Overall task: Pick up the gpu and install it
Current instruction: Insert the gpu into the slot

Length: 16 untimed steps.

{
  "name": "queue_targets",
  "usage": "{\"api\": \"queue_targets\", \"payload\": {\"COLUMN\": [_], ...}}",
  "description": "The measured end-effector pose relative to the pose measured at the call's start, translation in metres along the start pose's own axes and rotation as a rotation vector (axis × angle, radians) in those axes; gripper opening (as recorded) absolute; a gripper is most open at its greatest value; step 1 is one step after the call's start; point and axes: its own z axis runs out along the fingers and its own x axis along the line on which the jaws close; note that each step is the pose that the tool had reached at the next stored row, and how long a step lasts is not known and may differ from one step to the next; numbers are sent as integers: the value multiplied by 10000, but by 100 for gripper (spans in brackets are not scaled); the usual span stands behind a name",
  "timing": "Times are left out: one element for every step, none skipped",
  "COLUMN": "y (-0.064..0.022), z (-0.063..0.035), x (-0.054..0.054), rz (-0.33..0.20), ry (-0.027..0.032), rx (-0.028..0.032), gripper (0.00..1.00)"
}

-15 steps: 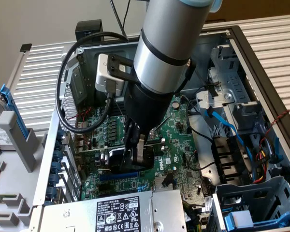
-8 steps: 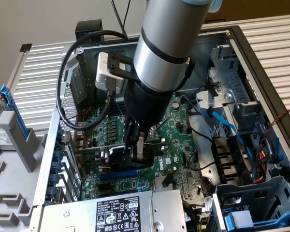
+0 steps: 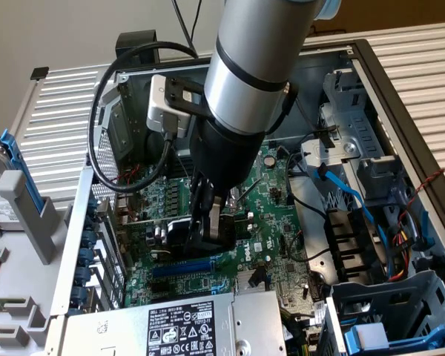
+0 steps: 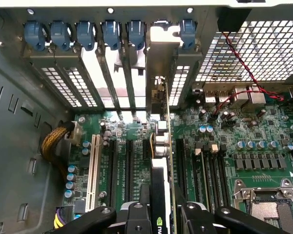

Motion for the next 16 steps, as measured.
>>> {"api": "queue_targets", "payload": {"y": [0,1,5,9,15,23,32,39,44,47,50,55,63,75,89,102], "z": [0,0,4,12,23,37,50,61,68,72,78,85,93,100,107,113], "x": [0,0,0,0,0,1,1,0,-1,-2,-2,-3,-4,-6,-10,-12], "rz": [0,0,2,2,0,1,0,-1,0,-1,-1,-2,-2,-3,-3,-2], "ry": [1,1,0,-1,-1,-3,-3,-5,-6,-6,-7,-8,-10,-9,-10,-10], "rx": [0,0,5,20,47,83,123,161,190,207,223,244,265,282,292,295], "gripper": [29,29,29,29,29,29,29,29,29,29,29,29,29,29,29,29]}}
